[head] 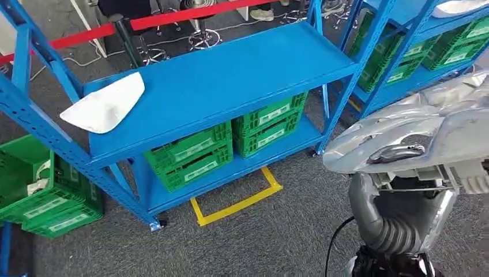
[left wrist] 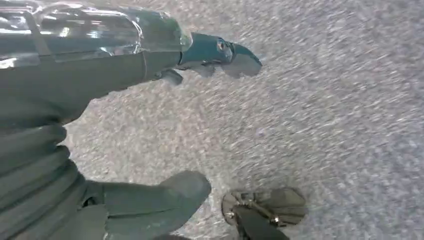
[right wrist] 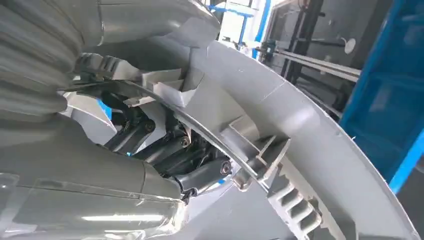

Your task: Take the parts from the cabinet and place them on the table.

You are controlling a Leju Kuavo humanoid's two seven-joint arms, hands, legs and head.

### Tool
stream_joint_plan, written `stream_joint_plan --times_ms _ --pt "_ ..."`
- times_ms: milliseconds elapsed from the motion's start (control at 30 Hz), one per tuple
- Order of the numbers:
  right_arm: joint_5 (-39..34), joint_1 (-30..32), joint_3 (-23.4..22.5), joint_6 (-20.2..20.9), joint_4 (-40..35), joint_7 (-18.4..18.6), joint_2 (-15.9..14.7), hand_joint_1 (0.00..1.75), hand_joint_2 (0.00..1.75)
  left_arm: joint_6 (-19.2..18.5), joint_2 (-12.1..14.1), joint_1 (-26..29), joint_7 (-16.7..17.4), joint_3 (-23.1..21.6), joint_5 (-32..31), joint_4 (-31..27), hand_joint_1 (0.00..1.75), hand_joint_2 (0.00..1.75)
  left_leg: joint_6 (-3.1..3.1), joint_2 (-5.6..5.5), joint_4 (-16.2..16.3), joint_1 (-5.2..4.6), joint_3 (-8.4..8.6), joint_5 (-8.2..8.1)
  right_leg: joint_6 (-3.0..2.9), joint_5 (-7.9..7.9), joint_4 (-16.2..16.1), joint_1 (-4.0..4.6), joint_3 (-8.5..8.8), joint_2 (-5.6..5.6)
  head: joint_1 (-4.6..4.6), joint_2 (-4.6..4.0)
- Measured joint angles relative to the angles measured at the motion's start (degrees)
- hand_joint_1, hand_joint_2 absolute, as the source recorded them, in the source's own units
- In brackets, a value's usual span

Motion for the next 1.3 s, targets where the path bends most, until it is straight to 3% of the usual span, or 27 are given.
stream_joint_plan --times_ms 33,67,100,167,200,233,267,300,367,400,433,500,533,567,633,700,733,767,900,967,1033,1067,1100,1167,1233,1267,1300 --pt "0.0 -0.1 0.0 0.0 0.0 0.0 0.0 1.75 1.75 0.0 0.0 0.0 0.0 0.0 0.0 0.0 0.0 1.75 -0.16 -0.04 4.1 0.1 -0.68 -2.0 -0.07 0.56 0.2 0.17 -0.96 -0.06 -0.22 0.0" --pt "-0.1 -0.2 0.0 0.0 0.1 0.0 0.0 1.75 1.75 0.0 0.0 0.0 0.0 0.0 0.0 0.0 0.0 1.75 -0.23 -0.04 6.8 0.12 -0.81 -1.92 -0.08 1.11 0.6 0.28 -2.0 -0.13 -0.5 0.0" --pt "-0.2 -0.4 0.0 0.0 0.2 0.1 0.0 1.75 1.75 0.0 0.0 0.0 0.1 0.0 0.0 0.0 0.0 1.75 -0.15 -0.06 7.4 0.11 -0.08 -0.47 -0.1 1.55 0.9 0.44 -3.08 -0.16 -0.68 0.0" --pt "-0.3 -0.5 0.0 0.0 0.5 0.2 0.0 1.75 1.75 0.0 0.1 0.0 0.2 0.0 0.0 0.0 0.0 1.75 0.62 -0.12 2.1 -0.08 4.71 4.53 -0.05 2.41 1.9 0.79 -5.06 -0.16 -0.92 0.0" --pt "-0.3 -0.6 0.0 0.0 0.5 0.4 0.0 1.75 1.75 0.0 0.1 0.0 0.2 0.0 0.0 0.0 0.0 1.75 1.42 -0.24 -2.9 -0.45 8.47 5.47 -0.01 2.81 2.3 0.99 -5.8 -0.13 -0.91 0.0" --pt "-0.3 -0.7 0.0 0.0 0.5 0.5 0.0 1.75 1.75 0.0 0.4 -0.1 0.2 0.0 0.0 0.0 0.0 1.75 2.43 -0.33 -8.2 -1.0 12.12 4.06 0.13 3.1 2.6 0.86 -6.13 -0.28 -0.79 0.0" --pt "-0.2 -0.8 0.0 0.0 0.5 0.6 0.0 1.75 1.75 0.0 0.6 -0.2 0.2 0.0 0.0 0.0 0.0 1.75 2.78 -0.05 -12.7 -1.02 14.71 2.89 0.4 3.48 2.7 0.99 -6.24 -0.31 -0.79 0.0" --pt "-0.2 -0.9 0.0 0.0 0.5 0.7 0.0 1.75 1.75 0.0 0.6 -0.2 0.2 0.0 0.0 0.0 0.0 1.75 2.54 -0.17 -13.4 -1.25 14.77 2.59 0.7 4.05 2.6 0.79 -6.37 -0.52 -0.9 0.0" --pt "-0.2 -1.2 0.0 0.0 0.5 0.8 0.0 1.75 1.75 0.0 0.6 -0.2 0.2 -0.1 0.0 0.0 0.0 1.75 3.1 -0.25 -13.5 -1.42 14.23 3.43 1.19 5.21 2.3 0.6 -6.68 -0.66 -1.15 0.0" --pt "-0.2 -1.3 0.1 0.0 0.5 0.9 0.0 1.75 1.75 0.0 0.3 -0.1 0.2 0.0 0.0 0.1 0.0 1.75 3.51 -0.08 -14.8 -0.45 14.05 4.58 1.6 4.5 3.0 0.8 -7.46 -0.2 -1.49 0.0" --pt "-0.2 -1.2 0.1 0.0 0.6 0.9 0.0 1.75 1.75 0.0 0.5 -0.1 0.2 0.0 0.1 0.0 0.0 1.75 3.77 -0.1 -14.7 -0.47 13.18 5.35 2.27 2.21 4.1 0.85 -8.12 0.49 -1.66 0.0" --pt "-0.2 -1.3 0.1 0.0 0.8 0.9 -0.1 1.75 1.75 0.0 0.5 -0.1 0.2 0.0 0.2 0.0 0.0 1.75 4.15 -0.05 -14.5 -0.36 11.44 6.56 3.06 -4.84 11.3 -0.01 -9.6 0.56 -0.96 0.0" --pt "-0.2 -1.3 0.1 0.0 0.9 0.9 -0.1 1.75 1.75 0.0 0.4 -0.1 0.2 0.0 0.2 0.0 0.0 1.75 4.08 -0.03 -14.3 -0.35 10.66 7.14 3.44 -7.15 15.4 -0.36 -10.12 0.55 -1.0 0.0" --pt "-0.4 -1.2 0.2 0.0 1.0 0.9 0.0 1.75 1.75 0.0 0.3 -0.1 0.2 0.0 0.2 0.0 0.0 1.75 3.89 -0.01 -14.0 -0.25 9.75 7.62 3.8 -7.63 18.5 -0.68 -10.29 0.54 -1.02 0.0" --pt "-0.4 -1.1 0.2 0.1 1.1 0.9 -0.1 1.75 1.75 0.0 0.3 0.0 0.6 0.0 0.2 0.0 0.0 1.75 3.3 0.07 -12.9 0.13 7.66 8.34 4.6 -3.96 18.1 -1.48 -8.11 0.51 -1.0 0.0" --pt "-0.4 -1.2 0.2 0.1 1.1 0.8 -0.1 1.75 1.75 0.0 0.2 0.0 0.7 0.0 0.2 0.0 0.0 1.75 2.74 0.11 -11.4 0.74 5.92 8.61 5.66 -0.42 9.7 -2.25 -2.37 0.42 -0.98 0.0" --pt "-0.4 -1.2 0.2 0.1 1.1 0.8 -0.1 1.75 1.75 0.0 0.3 -0.1 0.7 0.0 0.2 0.0 0.0 1.75 2.27 0.1 -10.5 0.58 5.14 8.58 6.55 -1.48 4.7 -2.69 0.46 0.45 -0.77 0.0" --pt "-0.4 -1.3 0.2 0.1 1.1 0.8 0.0 1.75 1.75 0.0 0.4 -0.1 0.7 0.0 0.1 0.0 0.0 1.75 1.81 0.14 -9.7 0.49 4.41 8.7 5.84 -2.34 2.3 -2.12 2.07 0.98 -0.19 0.0" --pt "-0.6 -1.1 0.2 0.1 1.1 0.8 0.0 1.75 1.75 0.0 0.4 0.1 0.7 0.0 0.1 0.0 0.0 1.75 0.22 0.67 -9.4 0.54 2.92 9.67 3.42 -2.25 2.2 -2.16 0.5 0.81 -0.39 0.0" --pt "-0.5 -1.2 0.2 0.1 1.1 0.8 0.0 1.75 1.75 0.0 0.4 0.0 0.7 0.0 0.1 0.0 0.0 1.75 -0.17 0.38 -5.2 0.77 1.3 4.64 2.15 -1.58 2.1 -1.92 -0.49 0.66 -0.87 0.0" --pt "-0.5 -1.2 0.2 0.1 1.1 0.8 0.0 1.75 1.75 0.0 0.4 0.0 0.5 0.1 0.1 0.0 0.0 1.75 -0.35 0.1 3.3 0.8 -1.57 -0.59 1.28 -0.86 2.2 -1.45 -1.58 0.46 -1.11 0.0" --pt "-0.4 -1.2 0.2 0.1 1.2 0.8 0.0 1.75 1.75 0.0 0.4 0.1 0.4 0.1 0.1 0.0 0.0 1.75 -0.29 -0.03 6.9 0.78 -2.6 -1.64 1.06 -0.5 2.2 -1.11 -2.08 -0.04 -1.16 0.0" --pt "-0.3 -1.1 0.3 0.1 1.3 0.8 0.0 1.75 1.75 0.0 0.4 0.1 0.3 0.1 0.1 0.0 0.0 1.75 -0.09 -0.07 8.3 0.74 -2.64 -1.23 0.91 -0.24 2.2 -0.8 -2.42 -0.15 -1.2 0.0" --pt "0.5 -1.0 0.3 0.1 1.4 0.8 0.0 1.75 1.75 0.0 0.4 0.1 0.1 0.1 0.1 0.0 0.0 1.75 0.99 0.06 3.2 0.32 1.5 2.51 0.76 0.1 2.2 -0.04 -2.75 -0.82 -1.2 0.0" --pt "1.7 -1.1 0.3 0.1 1.4 1.2 0.0 1.75 1.75 0.0 0.5 0.0 0.0 0.1 0.1 0.0 0.0 1.75 2.93 1.72 -7.0 -0.8 7.99 5.72 0.77 0.22 2.2 0.44 -2.58 -1.47 -1.22 0.0" --pt "2.5 -1.1 0.3 0.1 1.4 1.4 0.0 1.75 1.75 0.0 0.7 -0.2 0.0 0.1 0.1 0.0 0.0 1.75 4.23 3.68 -10.5 -1.42 10.13 4.71 0.97 0.32 2.3 0.84 -2.69 -2.12 -1.03 0.0" --pt "3.0 -1.2 0.3 0.1 1.4 1.6 0.0 1.75 1.75 0.0 0.6 -0.2 -0.1 0.1 0.1 0.0 0.0 1.75 4.01 4.14 -11.4 -1.74 10.28 4.88 1.23 0.61 2.2 0.55 -2.69 -2.66 -1.11 0.0"
